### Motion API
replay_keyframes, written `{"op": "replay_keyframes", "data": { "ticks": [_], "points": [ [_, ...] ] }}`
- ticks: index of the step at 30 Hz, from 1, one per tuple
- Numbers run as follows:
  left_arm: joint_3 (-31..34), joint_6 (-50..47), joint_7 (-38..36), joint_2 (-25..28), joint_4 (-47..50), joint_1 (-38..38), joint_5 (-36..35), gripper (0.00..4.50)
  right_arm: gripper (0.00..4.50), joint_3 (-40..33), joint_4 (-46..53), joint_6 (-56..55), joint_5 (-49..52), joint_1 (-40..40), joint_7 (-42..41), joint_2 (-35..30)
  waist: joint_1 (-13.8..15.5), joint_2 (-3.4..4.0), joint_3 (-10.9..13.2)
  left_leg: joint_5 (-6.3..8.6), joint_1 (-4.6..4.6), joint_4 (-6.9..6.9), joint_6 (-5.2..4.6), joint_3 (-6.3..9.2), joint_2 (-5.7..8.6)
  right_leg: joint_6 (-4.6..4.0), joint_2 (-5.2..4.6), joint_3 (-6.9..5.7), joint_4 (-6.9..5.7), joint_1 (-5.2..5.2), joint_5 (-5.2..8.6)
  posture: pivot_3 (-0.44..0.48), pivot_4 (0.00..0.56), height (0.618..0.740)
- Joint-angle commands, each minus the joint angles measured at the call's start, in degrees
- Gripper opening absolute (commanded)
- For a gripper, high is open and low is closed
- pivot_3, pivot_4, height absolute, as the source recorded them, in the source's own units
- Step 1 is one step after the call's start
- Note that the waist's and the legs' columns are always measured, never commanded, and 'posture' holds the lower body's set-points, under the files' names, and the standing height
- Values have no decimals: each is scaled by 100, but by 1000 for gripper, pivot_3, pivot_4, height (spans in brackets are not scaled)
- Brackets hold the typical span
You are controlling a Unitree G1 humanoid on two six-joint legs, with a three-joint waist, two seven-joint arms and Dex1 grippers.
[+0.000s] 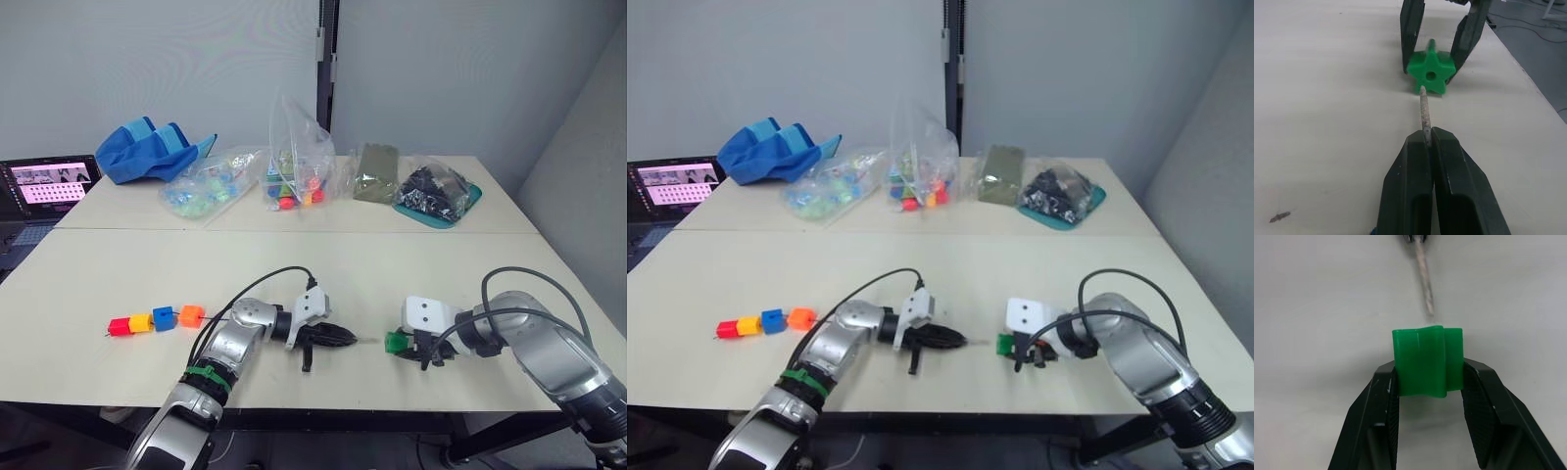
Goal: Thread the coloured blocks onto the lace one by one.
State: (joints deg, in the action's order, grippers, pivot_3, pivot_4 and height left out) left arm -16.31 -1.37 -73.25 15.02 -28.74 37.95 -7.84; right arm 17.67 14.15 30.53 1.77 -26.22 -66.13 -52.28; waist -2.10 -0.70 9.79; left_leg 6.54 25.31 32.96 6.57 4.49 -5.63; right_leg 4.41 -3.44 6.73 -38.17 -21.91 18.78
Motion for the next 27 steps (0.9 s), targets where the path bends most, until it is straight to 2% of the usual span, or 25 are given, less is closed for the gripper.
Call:
{"op": "replay_keyframes", "data": {
  "ticks": [1, 16, 27],
  "points": [
    [53, 24, -130, 22, 207, 80, -122, 0, 1293, -84, 55, -35, -35, -58, 3, -45, 0, 0, 0, 0, 0, 0, 0, 0, 0, 0, 0, 0, 0, 0, 0, 0, 150, 740],
    [-135, 194, 110, -500, -40, 267, 102, 0, 1293, -75, 246, 69, 18, -82, -43, 38, 4, 0, 0, 0, -3, 9, 0, 1, 0, 1, 0, -2, -3, 10, 0, 0, 150, 740],
    [-256, 344, 31, -617, -176, 337, 166, 0, 1293, -120, 347, 142, 51, -44, -7, 59, -5, 0, 0, 0, -5, 11, 0, 3, 0, 3, 0, -2, -4, 11, -2, 0, 150, 740]
  ]
}}
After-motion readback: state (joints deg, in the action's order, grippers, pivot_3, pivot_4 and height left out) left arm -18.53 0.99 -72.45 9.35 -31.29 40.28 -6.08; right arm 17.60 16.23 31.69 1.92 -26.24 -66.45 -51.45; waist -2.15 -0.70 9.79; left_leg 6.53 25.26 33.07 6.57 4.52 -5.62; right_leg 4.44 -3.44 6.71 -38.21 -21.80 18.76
